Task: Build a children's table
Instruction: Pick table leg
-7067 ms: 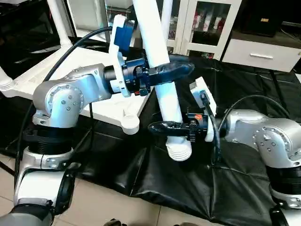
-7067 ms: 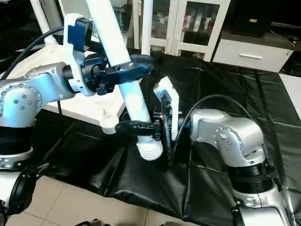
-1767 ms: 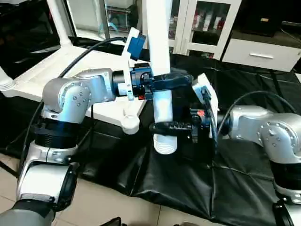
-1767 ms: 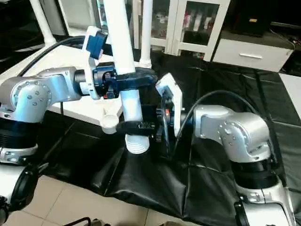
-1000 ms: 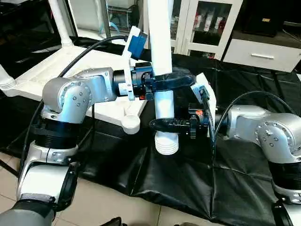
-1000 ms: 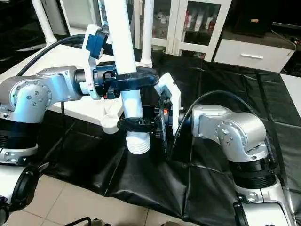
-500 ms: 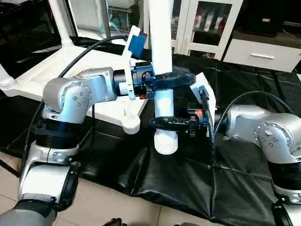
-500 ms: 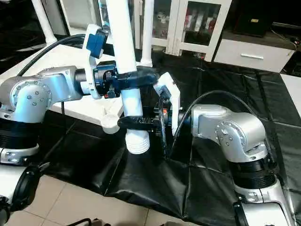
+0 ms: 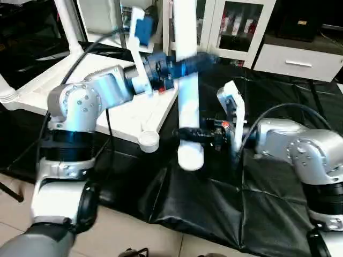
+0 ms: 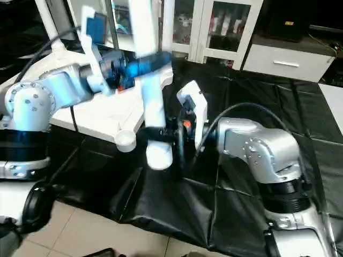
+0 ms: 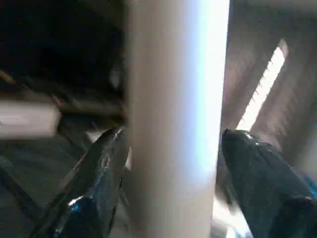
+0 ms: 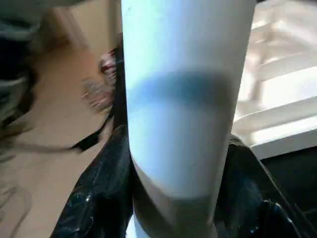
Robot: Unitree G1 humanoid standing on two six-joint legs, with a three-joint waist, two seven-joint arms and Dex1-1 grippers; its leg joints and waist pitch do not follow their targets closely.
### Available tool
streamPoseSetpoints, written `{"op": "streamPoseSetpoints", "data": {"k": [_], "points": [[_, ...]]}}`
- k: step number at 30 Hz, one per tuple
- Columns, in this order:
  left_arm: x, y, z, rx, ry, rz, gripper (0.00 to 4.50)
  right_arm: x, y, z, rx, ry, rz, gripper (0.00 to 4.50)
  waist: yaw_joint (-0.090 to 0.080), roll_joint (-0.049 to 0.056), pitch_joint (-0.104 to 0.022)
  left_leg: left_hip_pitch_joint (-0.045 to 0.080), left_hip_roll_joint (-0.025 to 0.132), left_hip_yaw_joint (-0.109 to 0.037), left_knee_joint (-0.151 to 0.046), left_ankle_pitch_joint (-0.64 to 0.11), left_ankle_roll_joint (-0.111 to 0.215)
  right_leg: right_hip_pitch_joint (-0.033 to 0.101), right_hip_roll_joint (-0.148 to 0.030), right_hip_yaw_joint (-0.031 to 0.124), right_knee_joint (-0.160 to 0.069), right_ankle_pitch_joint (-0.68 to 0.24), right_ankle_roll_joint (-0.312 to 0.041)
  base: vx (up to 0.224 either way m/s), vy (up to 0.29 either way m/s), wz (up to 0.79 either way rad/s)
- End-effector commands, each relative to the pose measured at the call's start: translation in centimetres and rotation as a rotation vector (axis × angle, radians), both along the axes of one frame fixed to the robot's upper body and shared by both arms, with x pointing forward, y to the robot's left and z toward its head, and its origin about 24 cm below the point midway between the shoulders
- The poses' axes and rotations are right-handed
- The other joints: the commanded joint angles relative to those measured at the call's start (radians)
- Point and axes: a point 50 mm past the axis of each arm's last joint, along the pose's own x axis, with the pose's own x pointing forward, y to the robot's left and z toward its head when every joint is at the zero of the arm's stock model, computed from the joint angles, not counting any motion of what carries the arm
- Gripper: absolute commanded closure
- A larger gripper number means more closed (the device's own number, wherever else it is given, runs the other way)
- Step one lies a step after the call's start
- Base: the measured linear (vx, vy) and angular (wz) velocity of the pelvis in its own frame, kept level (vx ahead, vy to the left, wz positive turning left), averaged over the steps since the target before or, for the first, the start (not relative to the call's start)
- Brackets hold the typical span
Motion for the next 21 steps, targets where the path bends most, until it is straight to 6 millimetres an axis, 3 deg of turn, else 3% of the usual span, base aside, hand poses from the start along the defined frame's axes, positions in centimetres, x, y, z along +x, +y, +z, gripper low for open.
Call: {"op": "streamPoseSetpoints", "data": {"k": [1, 3, 4, 5, 9, 10, 11, 14, 16, 18, 20, 21], "points": [[-0.2, 1.0, 1.4, -0.113, -0.034, 0.038, 0.99, 1.0, -0.8, 0.9, 0.007, -0.057, -0.093, 2.63, 0.002, 0.002, -0.076, 0.001, 0.021, 0.002, -0.07, -0.107, -0.02, 0.069, -0.047, 0.033, -0.056, -0.083, -0.268, 0.0, 0.0, 0.0], [-0.7, 1.3, 1.8, -0.177, -0.04, 0.024, 0.99, 1.2, -0.9, 0.9, 0.016, -0.059, -0.115, 2.63, 0.003, 0.003, -0.078, 0.003, 0.021, 0.002, -0.069, -0.094, -0.012, 0.069, -0.046, 0.033, -0.052, -0.049, -0.277, 0.0, 0.0, 0.0], [-1.2, 1.5, 1.9, -0.218, -0.045, 0.01, 0.99, 1.3, -0.9, 1.0, 0.026, -0.065, -0.131, 2.63, 0.004, -0.003, -0.078, 0.003, 0.021, 0.003, -0.069, -0.089, -0.004, 0.069, -0.044, 0.033, -0.052, -0.035, -0.282, 0.0, 0.0, 0.0], [-1.3, 1.6, 1.8, -0.227, -0.049, 0.007, 0.99, 1.4, -1.0, 1.0, 0.03, -0.069, -0.137, 2.63, 0.005, 0.0, -0.078, 0.002, 0.022, 0.003, -0.07, -0.086, 0.0, 0.069, -0.045, 0.032, -0.05, -0.028, -0.29, 0.0, 0.0, 0.0], [-1.3, 1.9, 1.2, -0.246, -0.028, 0.058, 0.99, 1.5, -0.8, 1.2, 0.046, -0.083, -0.144, 2.63, 0.002, -0.001, -0.073, 0.004, 0.022, 0.006, -0.071, -0.121, 0.01, 0.066, -0.044, 0.032, -0.06, -0.099, -0.27, 0.0, 0.0, 0.0], [-0.6, 2.1, 0.9, -0.237, 0.009, 0.142, 0.99, 1.4, -0.7, 1.2, 0.045, -0.093, -0.128, 2.63, 0.002, 0.0, -0.073, 0.006, 0.023, 0.005, -0.072, -0.132, 0.008, 0.066, -0.043, 0.033, -0.062, -0.123, -0.258, 0.0, 0.0, 0.0], [1.2, 2.5, -0.1, -0.142, 0.082, 0.349, 0.99, 1.1, -0.3, 1.3, 0.046, -0.102, -0.101, 2.63, 0.002, -0.007, -0.072, 0.006, 0.025, 0.004, -0.074, -0.138, 0.01, 0.065, -0.043, 0.033, -0.065, -0.138, -0.243, 0.0, 0.0, 0.0], [2.6, 2.7, -1.2, -0.015, 0.127, 0.52, 0.99, 0.8, 0.0, 1.2, 0.046, -0.108, -0.077, 2.63, 0.003, -0.008, -0.071, 0.004, 0.023, -0.001, -0.078, -0.137, 0.007, 0.067, -0.044, 0.033, -0.074, -0.191, -0.175, 0.0, 0.0, 0.0], [3.2, 2.3, -2.3, 0.154, 0.115, 0.581, 0.99, 0.6, 0.4, 1.2, 0.042, -0.113, -0.053, 2.63, 0.003, -0.006, -0.074, 0.004, 0.023, -0.003, -0.077, -0.122, 0.002, 0.064, -0.044, 0.034, -0.069, -0.186, -0.154, 0.0, 0.0, 0.0], [3.2, 1.3, -2.7, 0.255, 0.085, 0.578, 0.99, 0.5, 0.6, 1.0, 0.035, -0.117, -0.043, 2.63, 0.004, -0.003, -0.077, 0.004, 0.027, -0.005, -0.077, -0.1, -0.005, 0.062, -0.046, 0.033, -0.063, -0.146, -0.167, 0.0, 0.0, 0.0], [3.0, 0.6, -2.6, 0.279, 0.065, 0.558, 0.99, 0.6, 0.7, 0.9, 0.029, -0.118, -0.044, 2.63, 0.006, -0.003, -0.081, 0.003, 0.026, -0.002, -0.071, -0.055, -0.002, 0.062, -0.047, 0.032, -0.053, -0.04, -0.224, 0.0, 0.0, 0.0], [2.6, 0.0, -2.2, 0.275, 0.04, 0.525, 0.99, 0.7, 0.7, 0.8, 0.02, -0.119, -0.053, 2.63, 0.007, -0.004, -0.08, 0.002, 0.025, -0.001, -0.071, -0.052, 0.001, 0.062, -0.046, 0.033, -0.052, -0.023, -0.235, 0.0, 0.0, 0.0]]}}
